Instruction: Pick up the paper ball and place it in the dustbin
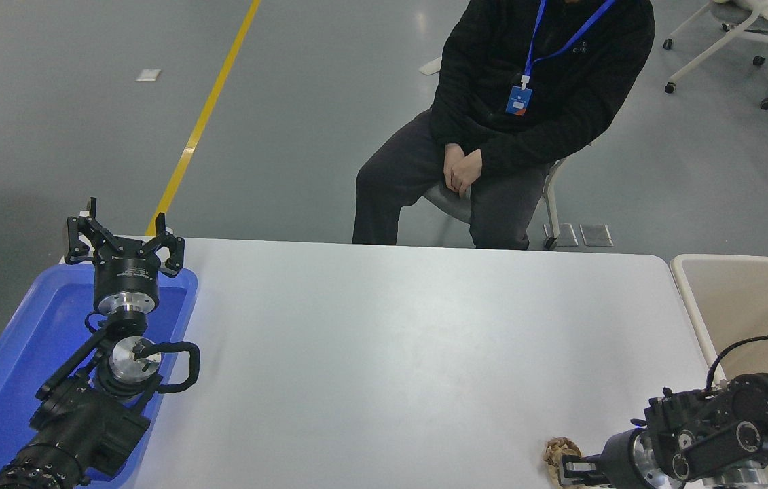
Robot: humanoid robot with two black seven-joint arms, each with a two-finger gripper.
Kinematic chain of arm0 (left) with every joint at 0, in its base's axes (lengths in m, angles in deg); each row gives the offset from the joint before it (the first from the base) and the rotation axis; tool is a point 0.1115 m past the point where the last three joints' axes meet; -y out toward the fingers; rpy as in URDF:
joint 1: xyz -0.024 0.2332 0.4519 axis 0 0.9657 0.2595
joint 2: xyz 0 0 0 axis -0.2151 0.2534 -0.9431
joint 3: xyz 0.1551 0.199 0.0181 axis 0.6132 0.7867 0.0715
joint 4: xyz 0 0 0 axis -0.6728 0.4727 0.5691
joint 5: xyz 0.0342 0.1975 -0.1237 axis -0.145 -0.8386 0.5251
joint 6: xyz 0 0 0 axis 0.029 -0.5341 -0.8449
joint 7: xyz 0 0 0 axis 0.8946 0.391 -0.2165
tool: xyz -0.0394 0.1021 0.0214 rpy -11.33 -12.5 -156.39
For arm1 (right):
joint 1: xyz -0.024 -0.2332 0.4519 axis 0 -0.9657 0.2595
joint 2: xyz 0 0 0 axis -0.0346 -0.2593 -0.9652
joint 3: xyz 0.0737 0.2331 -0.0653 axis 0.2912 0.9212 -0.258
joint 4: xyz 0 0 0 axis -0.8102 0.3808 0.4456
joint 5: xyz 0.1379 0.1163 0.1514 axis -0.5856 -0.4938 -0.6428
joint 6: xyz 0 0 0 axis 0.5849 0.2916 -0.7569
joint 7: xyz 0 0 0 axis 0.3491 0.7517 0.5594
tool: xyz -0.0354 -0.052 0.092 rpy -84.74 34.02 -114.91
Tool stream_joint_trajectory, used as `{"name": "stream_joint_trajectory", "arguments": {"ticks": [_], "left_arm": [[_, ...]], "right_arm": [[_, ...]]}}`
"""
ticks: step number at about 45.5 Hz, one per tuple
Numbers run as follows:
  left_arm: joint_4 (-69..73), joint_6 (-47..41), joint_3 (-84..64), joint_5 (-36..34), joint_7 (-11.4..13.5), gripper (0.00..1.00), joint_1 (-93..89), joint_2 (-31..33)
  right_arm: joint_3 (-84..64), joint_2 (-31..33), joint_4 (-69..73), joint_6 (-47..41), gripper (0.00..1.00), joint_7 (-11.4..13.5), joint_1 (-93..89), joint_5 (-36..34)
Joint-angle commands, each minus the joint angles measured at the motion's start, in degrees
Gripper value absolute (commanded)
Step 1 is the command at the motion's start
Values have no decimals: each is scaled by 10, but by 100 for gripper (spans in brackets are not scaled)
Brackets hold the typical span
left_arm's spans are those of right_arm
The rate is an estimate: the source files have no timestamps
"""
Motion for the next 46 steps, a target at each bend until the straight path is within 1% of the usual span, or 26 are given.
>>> {"name": "stream_joint_trajectory", "arguments": {"ticks": [1,10,13,16,25,35,40,46], "left_arm": [[0,0,0,0,0,99,0,0],[0,0,0,0,0,99,0,0],[0,0,0,0,0,99,-1,0],[0,0,0,1,0,99,-1,0],[0,0,0,0,0,99,0,0],[0,0,0,0,0,99,0,0],[0,0,0,0,0,99,-1,0],[0,0,0,0,0,99,0,0]], "right_arm": [[1,-1,0,3,0,-2,-2,-1],[1,16,7,3,0,-15,12,-2],[1,34,10,-3,0,-16,24,-1],[-2,63,23,-10,0,-23,53,0],[-7,128,52,-55,0,-25,131,14],[-62,192,91,-139,0,-25,287,23],[-105,213,99,-198,0,-25,382,30],[-149,230,99,-264,0,-25,474,55]]}}
